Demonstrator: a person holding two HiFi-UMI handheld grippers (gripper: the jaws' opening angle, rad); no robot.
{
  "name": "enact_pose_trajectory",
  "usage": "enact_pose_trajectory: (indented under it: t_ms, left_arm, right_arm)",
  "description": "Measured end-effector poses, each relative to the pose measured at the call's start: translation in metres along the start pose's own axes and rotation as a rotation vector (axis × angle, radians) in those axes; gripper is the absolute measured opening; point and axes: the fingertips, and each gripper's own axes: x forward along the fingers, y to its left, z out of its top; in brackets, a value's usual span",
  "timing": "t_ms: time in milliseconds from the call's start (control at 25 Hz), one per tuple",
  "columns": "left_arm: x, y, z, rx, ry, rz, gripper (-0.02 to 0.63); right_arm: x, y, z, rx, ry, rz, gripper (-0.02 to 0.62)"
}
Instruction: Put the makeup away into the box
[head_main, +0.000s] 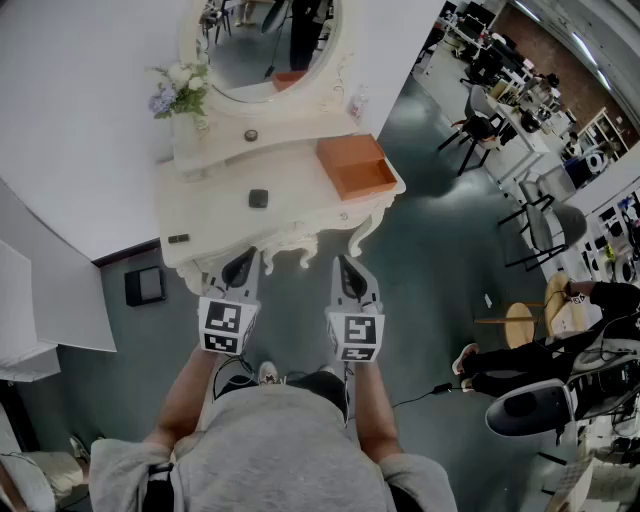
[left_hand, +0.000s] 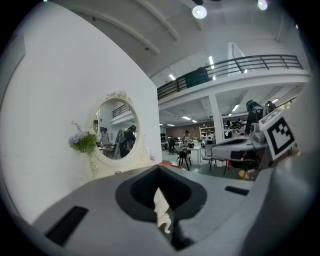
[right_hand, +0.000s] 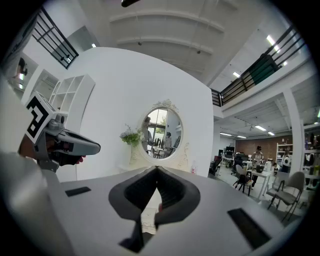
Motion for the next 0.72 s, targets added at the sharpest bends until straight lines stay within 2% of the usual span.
enact_pose_trajectory:
  t_ms: [440,720]
  left_arm:
    - [0.014,0.012,0.001,-0.009,0.002,-0.005,0.0]
    - [0.04,0.019,0.007,-0.027,-0.002,0.01,0.0]
  right_arm:
    - [0.015,0.001,0.001,-0.01,0.009,0.004,0.014]
    - [0.036,-0.014,0.005,-0.018,0.016,0.011,0.012]
